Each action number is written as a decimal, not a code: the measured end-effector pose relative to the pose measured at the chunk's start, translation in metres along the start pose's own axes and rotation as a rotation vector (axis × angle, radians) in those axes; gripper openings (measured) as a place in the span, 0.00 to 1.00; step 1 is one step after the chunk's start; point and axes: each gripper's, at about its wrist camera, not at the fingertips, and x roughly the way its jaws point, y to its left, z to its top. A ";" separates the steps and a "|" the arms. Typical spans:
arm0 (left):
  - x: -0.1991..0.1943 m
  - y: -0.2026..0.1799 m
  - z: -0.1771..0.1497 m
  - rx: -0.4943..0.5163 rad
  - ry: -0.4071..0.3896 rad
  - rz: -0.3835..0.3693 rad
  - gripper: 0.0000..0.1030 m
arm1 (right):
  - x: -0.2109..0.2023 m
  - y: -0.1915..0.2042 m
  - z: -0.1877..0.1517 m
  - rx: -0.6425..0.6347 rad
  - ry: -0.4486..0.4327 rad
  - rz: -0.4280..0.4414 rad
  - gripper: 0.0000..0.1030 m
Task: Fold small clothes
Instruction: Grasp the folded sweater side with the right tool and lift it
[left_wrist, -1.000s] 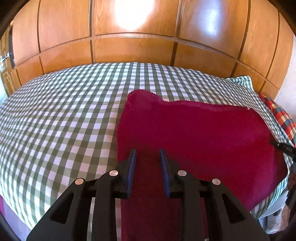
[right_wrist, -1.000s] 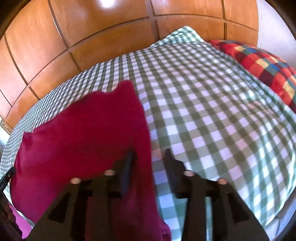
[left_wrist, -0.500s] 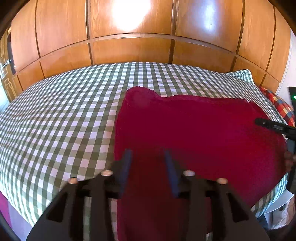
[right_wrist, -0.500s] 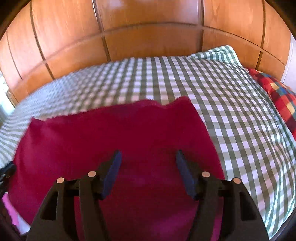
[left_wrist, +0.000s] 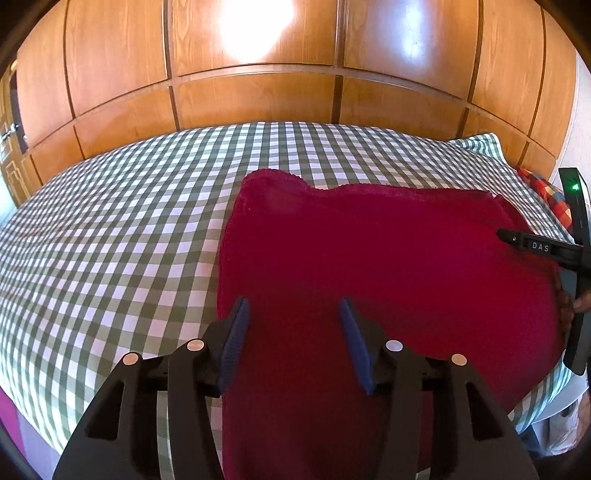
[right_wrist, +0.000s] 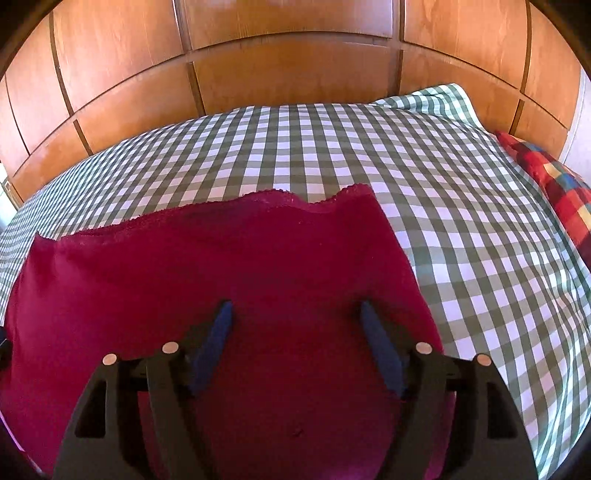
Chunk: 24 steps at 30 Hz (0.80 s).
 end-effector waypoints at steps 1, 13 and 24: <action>0.000 0.000 0.000 -0.001 0.001 0.000 0.49 | -0.001 0.000 0.000 0.001 0.002 0.002 0.70; -0.002 0.001 0.000 -0.002 0.000 0.003 0.49 | -0.046 -0.048 -0.014 0.132 0.011 0.098 0.90; -0.018 -0.005 0.000 0.007 -0.043 0.003 0.49 | -0.052 -0.090 -0.064 0.288 0.126 0.402 0.91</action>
